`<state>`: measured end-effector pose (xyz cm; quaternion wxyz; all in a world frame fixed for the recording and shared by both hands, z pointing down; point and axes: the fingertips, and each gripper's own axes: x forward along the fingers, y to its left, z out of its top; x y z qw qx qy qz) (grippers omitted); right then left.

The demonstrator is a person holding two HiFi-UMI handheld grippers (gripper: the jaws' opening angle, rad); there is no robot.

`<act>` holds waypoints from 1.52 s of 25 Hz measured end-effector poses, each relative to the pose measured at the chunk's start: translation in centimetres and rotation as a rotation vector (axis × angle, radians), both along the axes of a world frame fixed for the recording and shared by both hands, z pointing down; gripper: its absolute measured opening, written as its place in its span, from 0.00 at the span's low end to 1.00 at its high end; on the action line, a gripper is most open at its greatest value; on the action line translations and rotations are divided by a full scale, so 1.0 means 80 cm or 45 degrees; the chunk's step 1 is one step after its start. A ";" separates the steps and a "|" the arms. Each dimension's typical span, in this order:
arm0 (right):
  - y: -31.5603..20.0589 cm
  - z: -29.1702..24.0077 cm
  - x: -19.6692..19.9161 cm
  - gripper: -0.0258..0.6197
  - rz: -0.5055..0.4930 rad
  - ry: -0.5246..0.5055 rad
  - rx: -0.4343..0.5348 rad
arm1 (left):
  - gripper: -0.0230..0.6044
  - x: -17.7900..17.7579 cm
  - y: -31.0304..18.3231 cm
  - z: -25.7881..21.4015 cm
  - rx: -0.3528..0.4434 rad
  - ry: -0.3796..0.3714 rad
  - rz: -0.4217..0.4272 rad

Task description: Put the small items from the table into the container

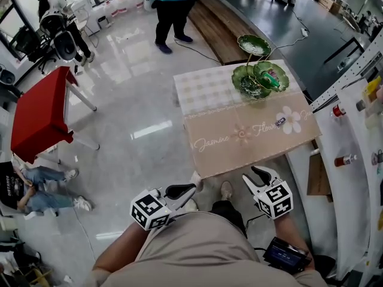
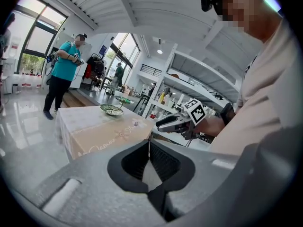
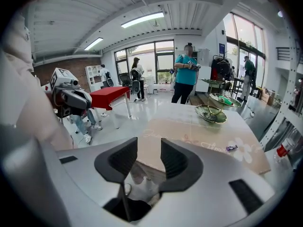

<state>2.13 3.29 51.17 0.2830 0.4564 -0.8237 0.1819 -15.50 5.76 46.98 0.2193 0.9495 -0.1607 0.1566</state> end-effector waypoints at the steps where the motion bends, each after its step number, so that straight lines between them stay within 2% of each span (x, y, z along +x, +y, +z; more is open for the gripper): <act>1: -0.003 0.003 0.004 0.29 0.004 0.002 -0.001 | 0.05 0.002 -0.001 0.001 -0.001 0.000 0.000; 7: -0.038 0.025 0.055 0.29 0.060 0.000 -0.031 | 0.05 0.027 -0.023 0.002 -0.005 -0.008 -0.030; 19: -0.159 0.117 0.271 0.29 0.420 -0.066 -0.157 | 0.05 0.143 -0.099 -0.007 -0.007 -0.038 -0.131; 22: -0.193 0.147 0.311 0.30 0.484 -0.103 -0.206 | 0.05 0.167 -0.112 -0.004 -0.029 -0.062 -0.169; 30: -0.264 0.224 0.374 0.31 0.587 -0.156 -0.306 | 0.05 0.194 -0.135 0.000 -0.052 -0.139 -0.302; 38: -0.297 0.253 0.399 0.35 0.638 -0.087 -0.361 | 0.05 0.201 -0.142 0.007 -0.077 -0.177 -0.402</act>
